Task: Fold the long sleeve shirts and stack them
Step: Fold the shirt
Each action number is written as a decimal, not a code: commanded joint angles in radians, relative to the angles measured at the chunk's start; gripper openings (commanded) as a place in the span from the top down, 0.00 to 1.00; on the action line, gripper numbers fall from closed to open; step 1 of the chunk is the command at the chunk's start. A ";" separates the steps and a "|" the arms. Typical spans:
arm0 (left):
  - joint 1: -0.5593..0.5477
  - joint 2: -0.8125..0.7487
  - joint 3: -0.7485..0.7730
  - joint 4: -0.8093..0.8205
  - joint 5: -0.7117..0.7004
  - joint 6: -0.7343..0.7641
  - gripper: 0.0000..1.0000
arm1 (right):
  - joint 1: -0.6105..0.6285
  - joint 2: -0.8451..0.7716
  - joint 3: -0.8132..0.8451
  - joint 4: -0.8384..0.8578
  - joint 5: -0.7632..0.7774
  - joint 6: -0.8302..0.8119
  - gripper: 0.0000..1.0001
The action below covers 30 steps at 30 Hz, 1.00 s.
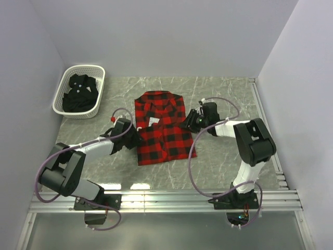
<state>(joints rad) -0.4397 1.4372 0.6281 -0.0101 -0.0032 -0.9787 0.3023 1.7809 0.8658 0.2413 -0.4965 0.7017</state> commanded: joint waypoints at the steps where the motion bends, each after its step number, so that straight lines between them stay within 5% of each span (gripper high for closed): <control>1: 0.032 0.012 -0.063 0.119 -0.011 -0.097 0.55 | -0.026 0.069 -0.001 0.130 -0.025 0.022 0.57; 7: 0.044 0.028 -0.035 0.102 0.019 -0.078 0.55 | -0.040 0.005 0.002 0.075 -0.037 0.001 0.57; 16: -0.027 -0.165 0.114 -0.152 0.073 0.075 0.29 | 0.030 -0.216 -0.043 -0.051 -0.223 -0.021 0.52; 24: -0.105 -0.156 0.072 -0.218 0.273 0.118 0.37 | 0.231 -0.209 -0.103 -0.033 -0.303 0.005 0.52; 30: -0.111 -0.055 0.013 -0.225 0.302 0.120 0.44 | 0.256 -0.005 -0.080 -0.109 -0.329 0.007 0.52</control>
<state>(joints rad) -0.5495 1.3331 0.6670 -0.2104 0.2497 -0.8795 0.5671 1.7061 0.7734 0.1932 -0.8066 0.7029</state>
